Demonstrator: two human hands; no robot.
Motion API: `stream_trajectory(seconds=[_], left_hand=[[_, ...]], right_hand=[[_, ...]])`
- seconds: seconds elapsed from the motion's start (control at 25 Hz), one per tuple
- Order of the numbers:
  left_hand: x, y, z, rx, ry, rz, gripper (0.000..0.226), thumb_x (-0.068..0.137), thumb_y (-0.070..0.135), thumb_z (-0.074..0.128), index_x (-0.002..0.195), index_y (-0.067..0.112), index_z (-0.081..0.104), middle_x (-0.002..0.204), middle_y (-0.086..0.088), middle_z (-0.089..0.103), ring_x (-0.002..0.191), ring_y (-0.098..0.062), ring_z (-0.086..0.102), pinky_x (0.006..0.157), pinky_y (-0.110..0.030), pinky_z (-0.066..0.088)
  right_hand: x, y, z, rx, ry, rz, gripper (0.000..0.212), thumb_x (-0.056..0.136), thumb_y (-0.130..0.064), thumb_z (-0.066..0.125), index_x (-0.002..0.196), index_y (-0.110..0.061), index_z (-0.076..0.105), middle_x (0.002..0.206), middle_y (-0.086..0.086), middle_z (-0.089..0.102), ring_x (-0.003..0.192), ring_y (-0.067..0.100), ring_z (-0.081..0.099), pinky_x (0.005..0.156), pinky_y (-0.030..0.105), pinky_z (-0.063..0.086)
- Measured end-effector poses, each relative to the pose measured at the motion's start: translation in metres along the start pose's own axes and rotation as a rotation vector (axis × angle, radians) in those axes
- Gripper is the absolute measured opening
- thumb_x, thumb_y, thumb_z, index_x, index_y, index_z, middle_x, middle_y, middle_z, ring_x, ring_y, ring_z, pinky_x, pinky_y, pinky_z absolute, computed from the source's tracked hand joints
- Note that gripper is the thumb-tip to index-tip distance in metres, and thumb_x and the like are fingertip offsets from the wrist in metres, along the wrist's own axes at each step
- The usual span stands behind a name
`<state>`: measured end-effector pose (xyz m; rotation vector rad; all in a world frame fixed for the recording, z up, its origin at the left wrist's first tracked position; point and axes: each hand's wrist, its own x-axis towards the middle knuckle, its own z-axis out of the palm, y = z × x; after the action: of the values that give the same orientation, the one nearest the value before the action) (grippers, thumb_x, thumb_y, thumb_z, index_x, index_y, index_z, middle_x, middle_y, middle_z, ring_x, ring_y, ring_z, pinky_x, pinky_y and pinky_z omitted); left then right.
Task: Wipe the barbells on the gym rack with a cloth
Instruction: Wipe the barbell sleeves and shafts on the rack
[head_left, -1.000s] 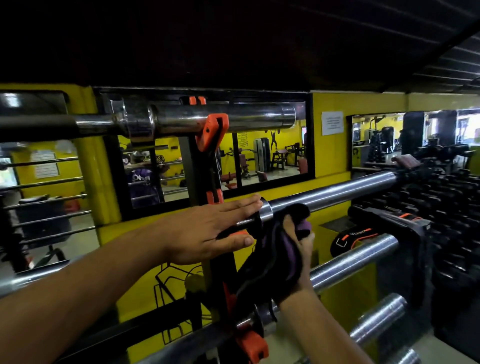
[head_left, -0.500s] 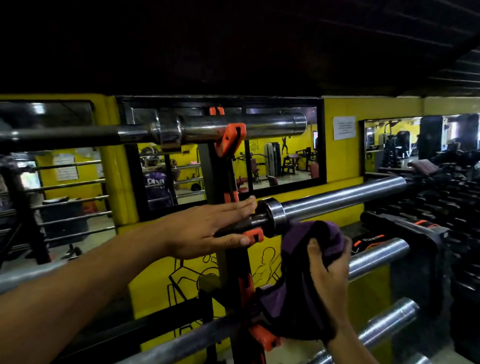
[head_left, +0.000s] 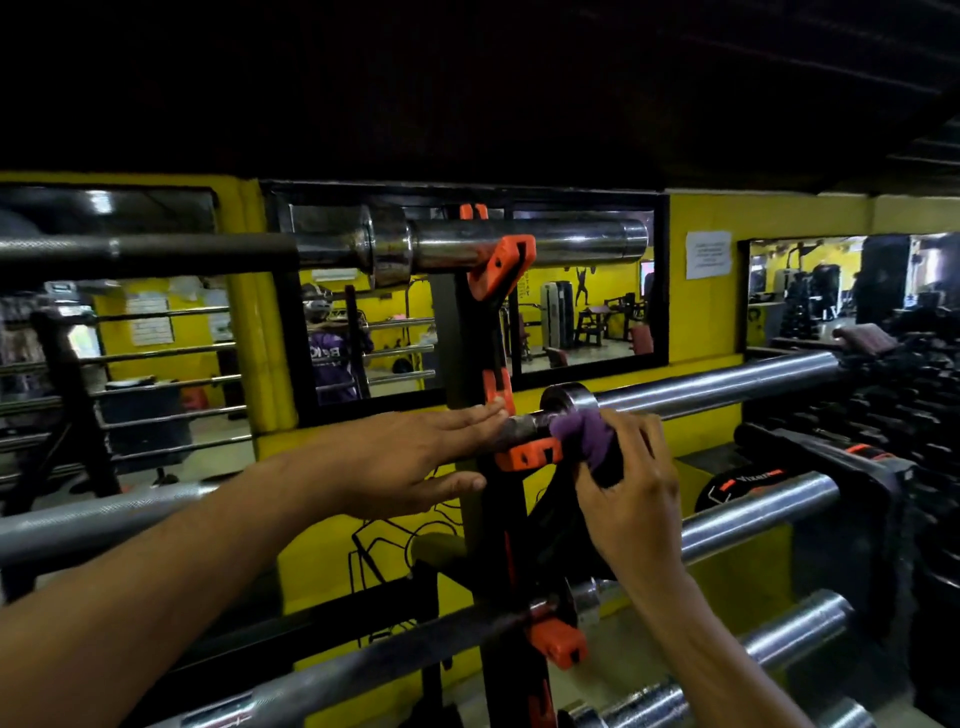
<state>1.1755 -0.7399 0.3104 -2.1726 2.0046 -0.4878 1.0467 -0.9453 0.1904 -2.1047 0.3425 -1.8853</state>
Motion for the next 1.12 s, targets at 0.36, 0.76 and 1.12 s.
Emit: stream_trajectory(seconds=[0.36,0.76,1.12], left_hand=[[0.002,-0.004,-0.002,-0.019,-0.037,-0.002,0.071,0.101,0.059,0.03,0.157,0.041,-0.011,0.161,0.028,-0.016,0.149,-0.002,0.015,0.114,-0.024,0.018],[-0.02,-0.015,0.003,-0.033,-0.003,-0.005,0.069,0.107,0.04,0.035,0.155,0.043,-0.014,0.161,0.026,-0.019,0.15,0.002,-0.003,0.122,-0.027,0.015],[-0.015,-0.016,0.01,-0.099,0.097,-0.033,0.06,0.108,0.034,0.034,0.158,0.042,0.002,0.162,0.028,-0.003,0.15,0.003,0.009,0.121,-0.034,0.028]], right_hand=[[-0.015,-0.003,0.005,0.342,-0.181,0.472,0.021,0.086,-0.026,0.077,0.09,-0.026,0.057,0.08,-0.005,0.065,0.071,0.01,0.063,0.057,0.028,0.053],[0.051,-0.053,-0.059,0.429,0.159,0.23,0.031,0.091,-0.008,0.068,0.111,-0.018,0.047,0.102,-0.004,0.058,0.089,-0.006,0.059,0.071,0.008,0.048],[0.161,-0.035,0.021,-0.483,-1.093,0.204,0.039,0.093,-0.05,0.057,0.12,-0.022,0.061,0.115,0.005,0.061,0.099,0.021,0.058,0.094,0.035,0.046]])
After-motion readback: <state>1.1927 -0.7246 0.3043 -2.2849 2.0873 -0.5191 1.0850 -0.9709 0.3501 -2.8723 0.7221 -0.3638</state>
